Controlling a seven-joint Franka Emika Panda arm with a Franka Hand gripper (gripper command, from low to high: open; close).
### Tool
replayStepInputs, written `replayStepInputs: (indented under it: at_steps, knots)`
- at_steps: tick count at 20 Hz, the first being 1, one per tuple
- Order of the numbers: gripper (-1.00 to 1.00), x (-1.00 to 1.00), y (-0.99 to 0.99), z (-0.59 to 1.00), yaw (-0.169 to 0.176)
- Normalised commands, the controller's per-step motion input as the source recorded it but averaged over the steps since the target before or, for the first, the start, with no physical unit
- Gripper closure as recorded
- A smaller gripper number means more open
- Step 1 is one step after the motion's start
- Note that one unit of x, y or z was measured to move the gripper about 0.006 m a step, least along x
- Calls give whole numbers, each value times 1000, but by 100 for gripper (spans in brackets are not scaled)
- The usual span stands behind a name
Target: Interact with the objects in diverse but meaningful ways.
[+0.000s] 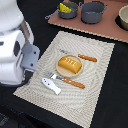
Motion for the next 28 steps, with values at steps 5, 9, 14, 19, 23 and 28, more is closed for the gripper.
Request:
replayStepInputs:
  at_steps: [5,9,14,19,23,28]
  knots:
    - [-100,879,-109,0,-63]
    - [-100,714,-47,0,-49]
    - [-100,753,0,73,-59]
    - [-100,758,58,121,-57]
    - [-100,581,91,74,-56]
    - [-100,547,82,43,-33]
